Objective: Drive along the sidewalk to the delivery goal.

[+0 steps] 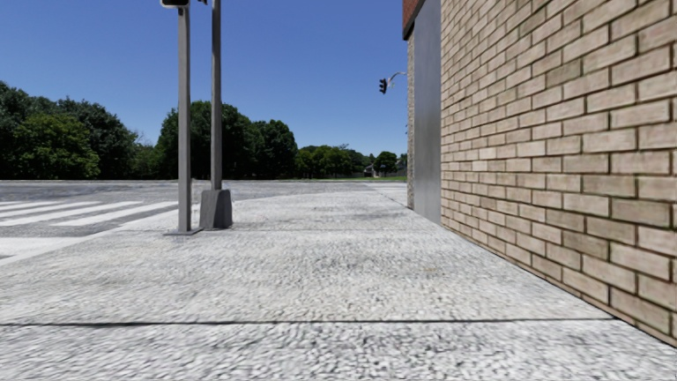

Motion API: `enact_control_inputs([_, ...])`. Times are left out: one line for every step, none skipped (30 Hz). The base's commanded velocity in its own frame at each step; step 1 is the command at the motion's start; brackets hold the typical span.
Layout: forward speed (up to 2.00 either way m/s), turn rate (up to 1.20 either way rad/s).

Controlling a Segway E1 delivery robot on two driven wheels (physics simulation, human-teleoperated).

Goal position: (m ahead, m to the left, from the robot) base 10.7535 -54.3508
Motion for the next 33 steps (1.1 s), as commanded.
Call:
enact_control_inputs([2.00, 0.00])
enact_control_inputs([2.00, 0.00])
enact_control_inputs([2.00, 0.00])
enact_control_inputs([2.00, 0.00])
enact_control_inputs([2.00, 0.00])
enact_control_inputs([2.00, 0.00])
enact_control_inputs([2.00, 0.00])
enact_control_inputs([2.00, 0.00])
enact_control_inputs([2.00, 0.00])
enact_control_inputs([2.00, 0.00])
enact_control_inputs([2.00, 0.00])
enact_control_inputs([2.00, 0.00])
enact_control_inputs([2.00, 0.00])
enact_control_inputs([2.00, 0.00])
enact_control_inputs([2.00, 0.00])
enact_control_inputs([2.00, 0.00])
enact_control_inputs([2.00, 0.00])
enact_control_inputs([2.00, 0.00])
enact_control_inputs([2.00, 0.00])
enact_control_inputs([2.00, 0.00])
enact_control_inputs([2.00, 0.00])
enact_control_inputs([2.00, 0.00])
enact_control_inputs([2.00, 0.00])
enact_control_inputs([2.00, 0.00])
enact_control_inputs([2.00, 0.00])
enact_control_inputs([2.00, 0.00])
enact_control_inputs([2.00, 0.00])
enact_control_inputs([2.00, 0.00])
enact_control_inputs([2.00, 0.00])
enact_control_inputs([2.00, 0.00])
enact_control_inputs([2.00, 0.00])
enact_control_inputs([2.00, 0.00])
enact_control_inputs([2.00, 0.00])
